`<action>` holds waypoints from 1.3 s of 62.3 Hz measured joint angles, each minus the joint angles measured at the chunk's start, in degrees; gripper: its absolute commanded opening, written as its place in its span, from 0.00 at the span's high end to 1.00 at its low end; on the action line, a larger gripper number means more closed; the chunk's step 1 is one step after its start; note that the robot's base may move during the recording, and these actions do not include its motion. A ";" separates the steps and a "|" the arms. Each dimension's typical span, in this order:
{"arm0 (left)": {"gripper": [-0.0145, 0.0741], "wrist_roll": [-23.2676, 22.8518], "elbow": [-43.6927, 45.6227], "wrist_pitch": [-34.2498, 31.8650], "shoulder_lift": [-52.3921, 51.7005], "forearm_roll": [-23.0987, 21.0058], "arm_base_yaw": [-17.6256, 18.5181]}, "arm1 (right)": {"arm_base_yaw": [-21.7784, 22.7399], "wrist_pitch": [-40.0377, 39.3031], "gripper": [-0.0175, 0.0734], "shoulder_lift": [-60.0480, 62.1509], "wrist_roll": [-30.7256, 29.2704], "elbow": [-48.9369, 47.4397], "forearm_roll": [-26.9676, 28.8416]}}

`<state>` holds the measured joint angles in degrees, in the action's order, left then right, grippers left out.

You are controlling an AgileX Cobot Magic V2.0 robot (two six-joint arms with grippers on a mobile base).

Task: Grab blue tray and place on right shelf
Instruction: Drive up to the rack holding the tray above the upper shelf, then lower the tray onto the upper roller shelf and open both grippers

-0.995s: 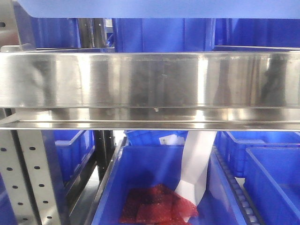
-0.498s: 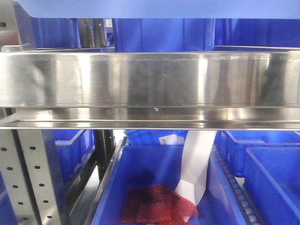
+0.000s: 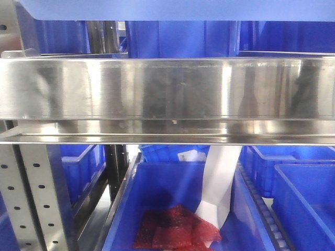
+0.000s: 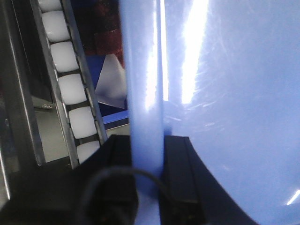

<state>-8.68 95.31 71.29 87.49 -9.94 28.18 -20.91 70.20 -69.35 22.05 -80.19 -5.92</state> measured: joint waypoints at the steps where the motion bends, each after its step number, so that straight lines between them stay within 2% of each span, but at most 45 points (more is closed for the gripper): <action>1: 0.89 0.00 0.00 0.00 0.00 0.00 0.00 | 0.00 0.00 0.75 0.00 0.00 0.00 0.00; 16: 0.89 0.00 1.24 0.34 0.11 0.71 0.00 | 0.28 0.14 0.75 -0.28 -0.77 -1.52 0.57; 42: 0.89 0.00 14.81 -0.38 12.30 0.85 -3.76 | 5.55 1.55 0.75 -17.09 -6.05 -20.79 0.57; 60: 0.89 -0.08 15.31 -1.58 20.58 0.86 -4.56 | 6.73 1.19 0.75 -28.28 -6.78 -22.04 0.59; 65: 0.86 -0.08 15.31 -2.11 21.58 0.86 -5.00 | 6.82 0.46 0.73 -30.48 -6.93 -22.04 0.59; 72: 0.71 0.17 15.31 -2.27 22.30 1.00 -5.35 | 7.09 -0.72 0.58 -32.58 -6.93 -22.04 0.81; 76: 0.59 0.82 15.31 -2.27 22.41 1.43 -5.35 | 7.31 -1.45 0.44 -33.16 -7.05 -22.04 0.96; 81: 0.43 1.24 15.31 -2.16 22.51 1.46 -5.35 | 7.31 -1.69 0.21 -33.15 -7.78 -22.15 0.96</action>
<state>-7.45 110.62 69.13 110.00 -8.49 22.83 -13.61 68.52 -102.50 14.27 -102.34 -4.96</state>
